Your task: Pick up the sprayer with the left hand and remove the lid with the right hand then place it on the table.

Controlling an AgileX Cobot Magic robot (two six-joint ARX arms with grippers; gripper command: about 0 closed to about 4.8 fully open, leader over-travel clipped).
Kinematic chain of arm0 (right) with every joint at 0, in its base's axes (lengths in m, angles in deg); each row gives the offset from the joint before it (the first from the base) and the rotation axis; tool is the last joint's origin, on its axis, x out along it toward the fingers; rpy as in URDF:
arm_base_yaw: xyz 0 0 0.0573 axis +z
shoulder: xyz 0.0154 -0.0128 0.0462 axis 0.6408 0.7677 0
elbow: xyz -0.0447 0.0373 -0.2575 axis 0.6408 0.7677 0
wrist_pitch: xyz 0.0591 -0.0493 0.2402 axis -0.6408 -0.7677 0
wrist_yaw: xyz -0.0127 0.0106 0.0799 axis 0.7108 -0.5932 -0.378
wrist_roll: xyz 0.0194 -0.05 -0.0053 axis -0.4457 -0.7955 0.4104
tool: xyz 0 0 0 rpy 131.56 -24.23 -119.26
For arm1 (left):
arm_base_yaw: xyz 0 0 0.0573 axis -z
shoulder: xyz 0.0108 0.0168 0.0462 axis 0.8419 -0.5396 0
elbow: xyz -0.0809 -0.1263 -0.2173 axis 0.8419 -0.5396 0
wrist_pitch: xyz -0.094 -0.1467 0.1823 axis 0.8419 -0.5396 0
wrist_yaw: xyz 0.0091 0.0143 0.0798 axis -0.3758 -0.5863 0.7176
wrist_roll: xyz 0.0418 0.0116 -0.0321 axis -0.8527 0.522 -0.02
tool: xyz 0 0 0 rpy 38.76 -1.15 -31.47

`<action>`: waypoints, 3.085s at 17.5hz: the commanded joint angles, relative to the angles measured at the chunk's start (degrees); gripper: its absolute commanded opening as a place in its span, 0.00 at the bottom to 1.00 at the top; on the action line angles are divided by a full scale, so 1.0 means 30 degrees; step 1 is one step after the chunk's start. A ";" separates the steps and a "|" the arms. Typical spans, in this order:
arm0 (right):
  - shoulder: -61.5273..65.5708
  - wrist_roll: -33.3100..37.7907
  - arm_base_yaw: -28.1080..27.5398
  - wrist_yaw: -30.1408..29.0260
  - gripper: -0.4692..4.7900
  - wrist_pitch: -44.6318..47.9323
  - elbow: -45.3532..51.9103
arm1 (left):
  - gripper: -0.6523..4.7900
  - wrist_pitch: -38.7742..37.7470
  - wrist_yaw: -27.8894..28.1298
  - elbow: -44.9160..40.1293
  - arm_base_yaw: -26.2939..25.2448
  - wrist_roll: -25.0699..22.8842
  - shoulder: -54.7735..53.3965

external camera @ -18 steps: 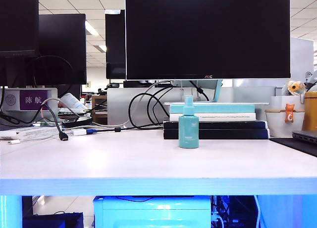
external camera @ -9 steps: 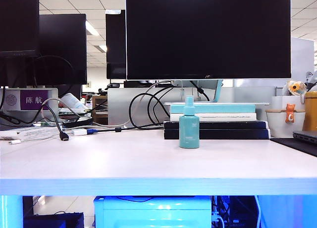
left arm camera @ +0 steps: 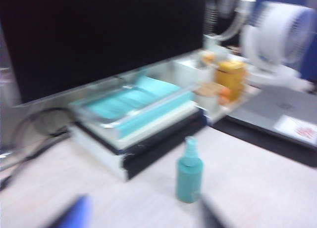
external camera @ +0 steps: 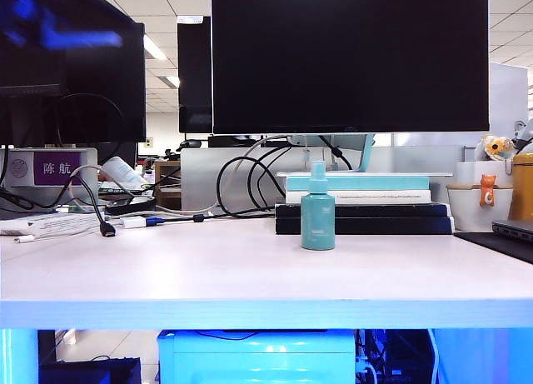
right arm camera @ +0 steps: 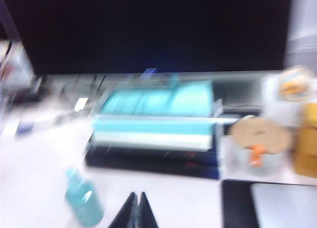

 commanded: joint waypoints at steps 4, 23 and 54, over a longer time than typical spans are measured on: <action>0.5275 -0.0488 -0.1647 -0.5931 0.09 -0.0080 -0.3206 | 0.99 0.1625 -0.4473 0.4051 0.0095 -0.1792 -0.8058; 0.7941 -0.0277 -0.4255 -1.0367 0.29 0.0393 -0.4167 | 1.00 -0.3985 -0.6390 1.7784 0.5661 -0.2688 -2.1464; 0.9187 0.0240 -0.4204 -1.7711 0.54 -0.1049 -0.4167 | 0.50 -0.7511 -1.3945 2.2447 0.9974 0.5326 -2.0830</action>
